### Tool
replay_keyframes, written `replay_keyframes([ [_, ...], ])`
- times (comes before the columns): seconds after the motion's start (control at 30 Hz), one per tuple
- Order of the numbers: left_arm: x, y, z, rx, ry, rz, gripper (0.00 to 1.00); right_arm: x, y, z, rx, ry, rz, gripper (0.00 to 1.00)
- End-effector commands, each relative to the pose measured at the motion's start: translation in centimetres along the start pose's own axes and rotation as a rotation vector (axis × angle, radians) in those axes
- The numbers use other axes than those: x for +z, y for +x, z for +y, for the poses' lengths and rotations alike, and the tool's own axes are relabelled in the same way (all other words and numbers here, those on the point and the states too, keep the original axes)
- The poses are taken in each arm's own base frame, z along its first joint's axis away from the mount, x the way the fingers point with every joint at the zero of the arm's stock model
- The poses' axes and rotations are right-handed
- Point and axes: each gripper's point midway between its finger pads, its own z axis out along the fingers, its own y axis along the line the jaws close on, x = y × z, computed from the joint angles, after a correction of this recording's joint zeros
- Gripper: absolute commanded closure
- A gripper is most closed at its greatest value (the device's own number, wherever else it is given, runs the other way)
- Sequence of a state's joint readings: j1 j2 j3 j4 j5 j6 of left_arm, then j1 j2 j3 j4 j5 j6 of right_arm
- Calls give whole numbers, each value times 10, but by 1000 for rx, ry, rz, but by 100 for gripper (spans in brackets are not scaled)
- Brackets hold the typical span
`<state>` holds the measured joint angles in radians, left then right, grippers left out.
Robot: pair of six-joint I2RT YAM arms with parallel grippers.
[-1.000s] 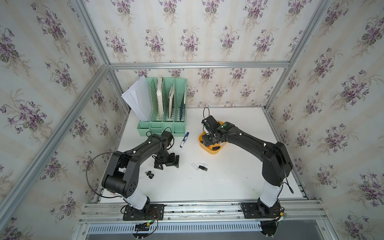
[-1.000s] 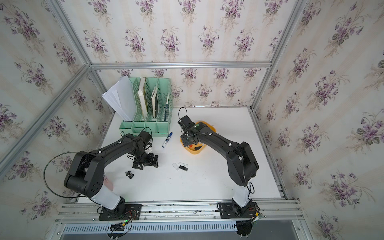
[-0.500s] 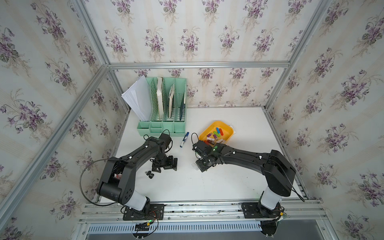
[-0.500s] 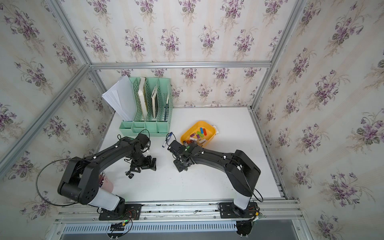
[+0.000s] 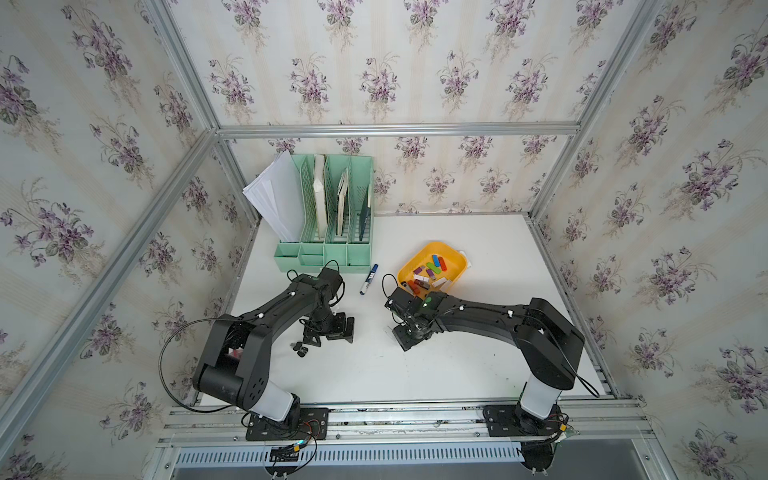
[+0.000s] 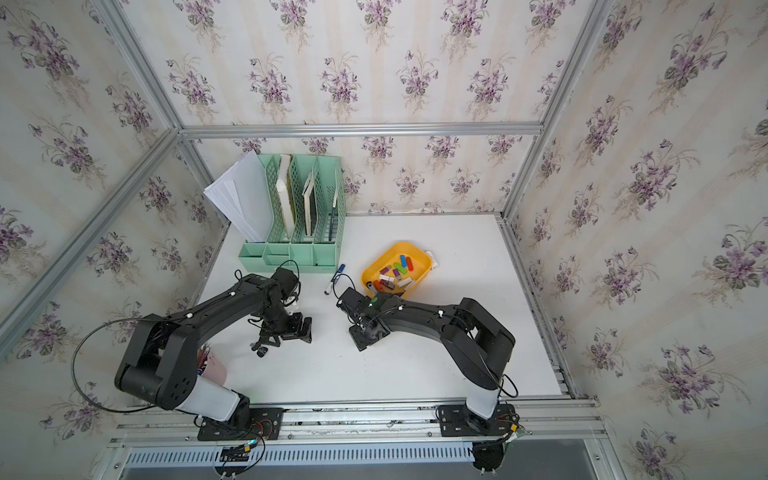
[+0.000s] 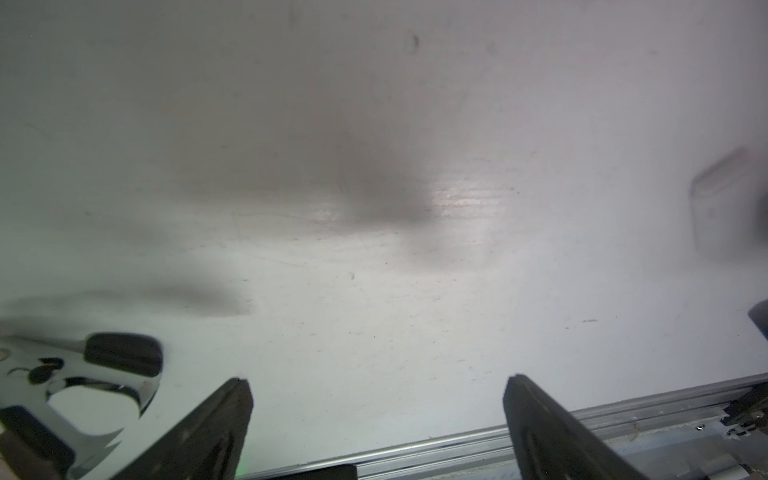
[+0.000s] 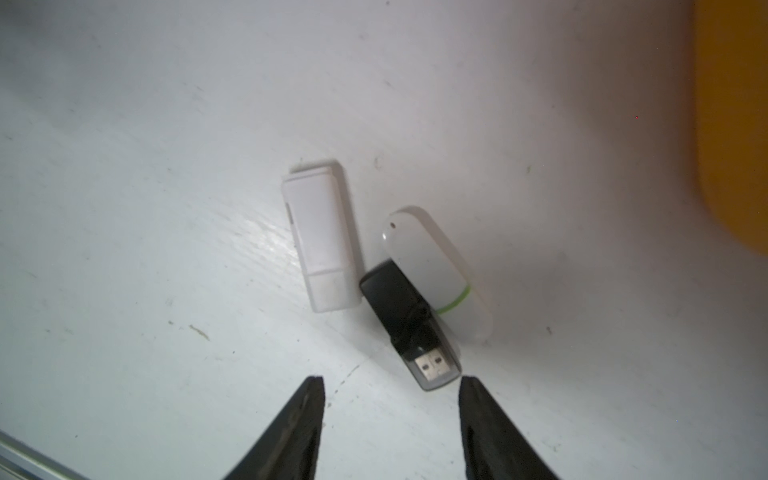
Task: Put the usb flash drive into the storage box
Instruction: Pick up the USB flash from the center of the board.
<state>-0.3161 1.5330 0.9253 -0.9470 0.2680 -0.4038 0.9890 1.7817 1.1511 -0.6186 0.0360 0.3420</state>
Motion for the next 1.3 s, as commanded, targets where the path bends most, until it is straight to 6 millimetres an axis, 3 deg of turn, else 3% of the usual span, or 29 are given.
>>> replay_keyframes([
  [0.0, -1, 1, 2, -4, -9, 3, 1, 2, -10, -5, 26, 40, -33, 42],
  [0.53, -1, 3, 2, -7, -10, 5, 1, 17, 12, -4, 66, 5, 54, 41],
  [1.0, 0, 3, 3, -7, -11, 3, 1, 12, 7, 14, 30, -93, 30, 43],
  [1.27, 1, 3, 2, -7, -8, 5, 1, 17, 6, 2, 41, -31, 37, 45],
])
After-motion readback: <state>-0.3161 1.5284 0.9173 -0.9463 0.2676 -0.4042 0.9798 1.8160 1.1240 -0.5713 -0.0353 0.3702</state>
